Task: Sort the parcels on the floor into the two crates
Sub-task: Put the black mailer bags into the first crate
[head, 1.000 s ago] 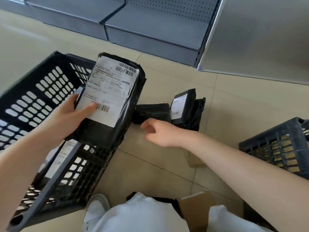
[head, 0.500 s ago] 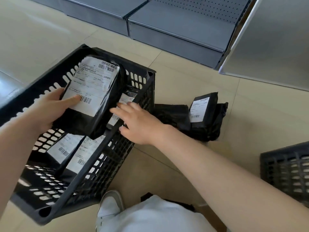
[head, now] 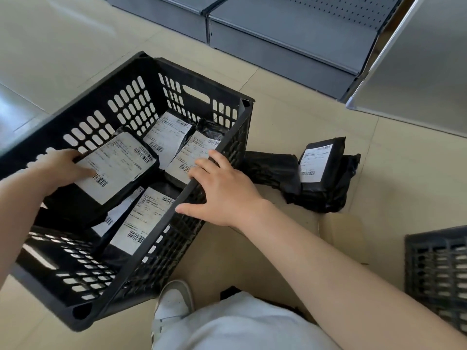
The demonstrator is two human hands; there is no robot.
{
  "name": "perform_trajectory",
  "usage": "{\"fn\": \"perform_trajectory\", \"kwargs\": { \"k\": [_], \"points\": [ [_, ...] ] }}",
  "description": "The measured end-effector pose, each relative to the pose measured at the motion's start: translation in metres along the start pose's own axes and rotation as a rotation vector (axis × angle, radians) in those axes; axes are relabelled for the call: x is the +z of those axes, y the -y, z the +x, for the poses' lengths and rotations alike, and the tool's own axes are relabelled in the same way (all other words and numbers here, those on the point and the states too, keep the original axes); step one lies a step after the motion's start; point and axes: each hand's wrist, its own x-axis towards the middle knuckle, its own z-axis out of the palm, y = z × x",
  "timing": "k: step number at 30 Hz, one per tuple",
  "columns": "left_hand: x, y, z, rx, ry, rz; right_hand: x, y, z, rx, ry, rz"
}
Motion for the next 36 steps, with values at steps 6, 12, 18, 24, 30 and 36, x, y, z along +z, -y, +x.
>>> {"fn": "perform_trajectory", "kwargs": {
  "k": [6,12,18,24,30,36],
  "points": [
    [0.012,0.053,0.057,-0.088,0.067,0.156,-0.001,0.003,0.000,0.048,0.029,0.034],
    [0.029,0.064,0.059,-0.029,0.051,0.160,-0.001,0.002,-0.001,0.046,0.038,0.053],
    [0.045,0.019,-0.005,-0.025,0.207,-0.142,0.001,0.002,-0.001,0.045,0.034,0.061],
    [0.072,0.004,-0.012,-0.043,0.261,-0.055,0.002,0.001,0.000,0.044,0.044,0.077],
    [0.076,0.000,-0.004,0.000,0.305,0.032,0.003,0.001,0.001,0.045,0.048,0.089],
    [0.079,0.003,0.001,-0.028,0.322,0.032,0.003,0.001,0.000,0.043,0.052,0.091]
  ]
}}
